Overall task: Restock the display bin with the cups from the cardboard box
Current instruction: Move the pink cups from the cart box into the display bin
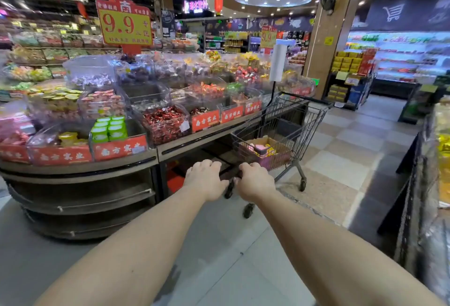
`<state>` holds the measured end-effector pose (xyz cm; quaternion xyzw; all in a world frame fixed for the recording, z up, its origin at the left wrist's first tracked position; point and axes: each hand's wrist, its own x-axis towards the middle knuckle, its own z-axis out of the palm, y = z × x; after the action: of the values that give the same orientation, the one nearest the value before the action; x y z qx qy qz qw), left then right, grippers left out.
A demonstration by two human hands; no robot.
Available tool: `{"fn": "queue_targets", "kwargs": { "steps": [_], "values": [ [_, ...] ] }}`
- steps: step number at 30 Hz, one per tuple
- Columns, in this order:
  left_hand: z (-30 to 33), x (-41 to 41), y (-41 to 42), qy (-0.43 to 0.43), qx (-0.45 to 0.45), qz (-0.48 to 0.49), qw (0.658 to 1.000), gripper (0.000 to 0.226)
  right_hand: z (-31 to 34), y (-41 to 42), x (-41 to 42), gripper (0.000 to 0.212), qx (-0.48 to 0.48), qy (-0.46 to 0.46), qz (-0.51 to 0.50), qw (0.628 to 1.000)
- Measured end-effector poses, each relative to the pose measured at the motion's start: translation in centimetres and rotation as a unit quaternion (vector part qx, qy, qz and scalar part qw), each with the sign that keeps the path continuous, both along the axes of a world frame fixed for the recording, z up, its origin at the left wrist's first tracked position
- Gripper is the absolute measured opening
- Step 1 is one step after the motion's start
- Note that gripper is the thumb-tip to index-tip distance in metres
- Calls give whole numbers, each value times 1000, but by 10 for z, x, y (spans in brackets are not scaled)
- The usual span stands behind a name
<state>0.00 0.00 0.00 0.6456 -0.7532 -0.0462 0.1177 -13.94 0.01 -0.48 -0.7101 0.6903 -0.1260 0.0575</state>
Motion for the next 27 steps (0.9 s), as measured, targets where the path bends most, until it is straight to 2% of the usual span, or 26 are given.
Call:
{"fn": "queue_targets", "kwargs": {
  "steps": [7,12,17,22,27],
  "values": [
    [6,16,-143,-27,16,-35,999,57,0,-134,14,40,18,-28,-42,999],
    [-6,-3,-229,-59,30,-58,996,56,-9,-212,-5,38,34,-38,-63,997],
    [-18,-45,-323,-53,18,-82,995,55,-24,-298,-47,39,42,-36,-83,995],
    [-31,-99,-428,-40,18,-94,995,52,-38,-400,-103,51,38,-49,-89,994],
    [-36,-152,-528,-27,38,-91,995,49,-38,-497,-165,44,61,-37,-79,994]
  ]
}}
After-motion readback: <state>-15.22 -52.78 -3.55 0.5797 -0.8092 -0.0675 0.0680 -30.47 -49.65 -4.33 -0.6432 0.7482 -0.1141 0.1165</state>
